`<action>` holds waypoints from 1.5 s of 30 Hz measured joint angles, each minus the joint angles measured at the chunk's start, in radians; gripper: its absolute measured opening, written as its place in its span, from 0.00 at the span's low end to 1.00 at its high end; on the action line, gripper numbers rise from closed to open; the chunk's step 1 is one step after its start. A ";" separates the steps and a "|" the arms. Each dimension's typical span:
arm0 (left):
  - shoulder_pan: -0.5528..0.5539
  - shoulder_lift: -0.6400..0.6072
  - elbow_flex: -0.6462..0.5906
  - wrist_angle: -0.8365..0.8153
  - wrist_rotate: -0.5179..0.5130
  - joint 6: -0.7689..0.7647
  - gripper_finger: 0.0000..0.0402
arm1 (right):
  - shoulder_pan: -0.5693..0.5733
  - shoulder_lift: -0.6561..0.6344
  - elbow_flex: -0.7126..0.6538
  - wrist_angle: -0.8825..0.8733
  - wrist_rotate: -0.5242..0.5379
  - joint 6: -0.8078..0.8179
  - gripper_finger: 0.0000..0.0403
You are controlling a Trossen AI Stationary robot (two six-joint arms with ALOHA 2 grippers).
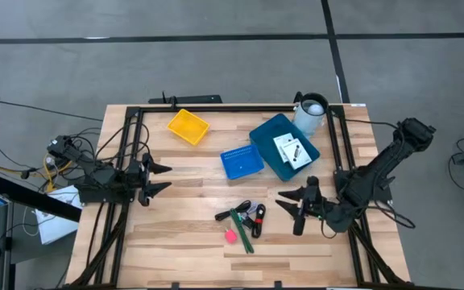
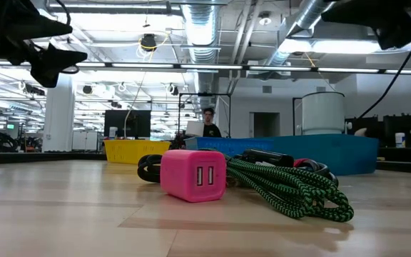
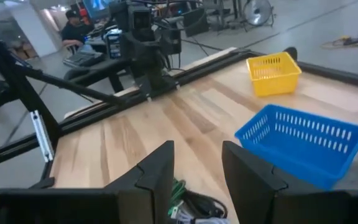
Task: Pick and place items into bin
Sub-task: Put the pink charger adapter into the yellow bin
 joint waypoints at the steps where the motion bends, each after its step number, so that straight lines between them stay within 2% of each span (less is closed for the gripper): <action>1: 0.000 0.000 0.000 0.010 0.000 -0.001 0.68 | 0.005 0.000 -0.005 0.000 -0.002 0.009 0.32; 5: 0.000 0.000 0.008 0.010 0.000 -0.001 0.68 | 0.013 0.000 -0.013 -0.001 -0.052 0.014 0.32; 10: 0.000 0.000 0.011 0.094 -0.030 -0.001 0.68 | 0.011 0.000 -0.024 -0.007 -0.079 -0.025 0.32; 18: 0.000 0.000 0.015 0.193 -0.132 0.003 0.68 | 0.010 0.000 -0.024 -0.082 -0.110 -0.028 0.32; 21: 0.000 0.000 0.015 0.215 -0.211 0.046 0.68 | 0.009 0.000 -0.024 -0.090 -0.117 -0.028 0.32; 26: 0.000 0.000 0.016 0.228 -0.417 0.061 0.68 | -0.009 0.000 -0.024 -0.092 -0.156 -0.028 0.32; 30: 0.000 0.000 0.017 0.191 -0.521 0.068 0.68 | -0.030 0.000 -0.024 -0.092 -0.157 -0.028 0.32; 33: 0.001 0.000 0.017 0.187 -0.556 0.039 0.68 | -0.059 0.000 -0.024 -0.092 -0.157 -0.029 0.32; 36: 0.001 0.000 0.017 0.186 -0.532 -0.003 0.68 | -0.089 0.000 -0.024 -0.092 -0.158 -0.029 0.32; 39: 0.001 0.000 0.017 0.208 -0.461 -0.020 0.68 | -0.114 0.000 -0.024 -0.093 -0.158 -0.029 0.32; 43: 0.001 0.004 0.017 0.209 -0.204 -0.005 0.68 | -0.130 0.000 -0.024 -0.118 -0.190 -0.030 0.32; 45: 0.000 0.025 0.018 0.211 -0.108 -0.007 0.68 | -0.134 0.000 -0.023 -0.129 -0.219 -0.031 0.32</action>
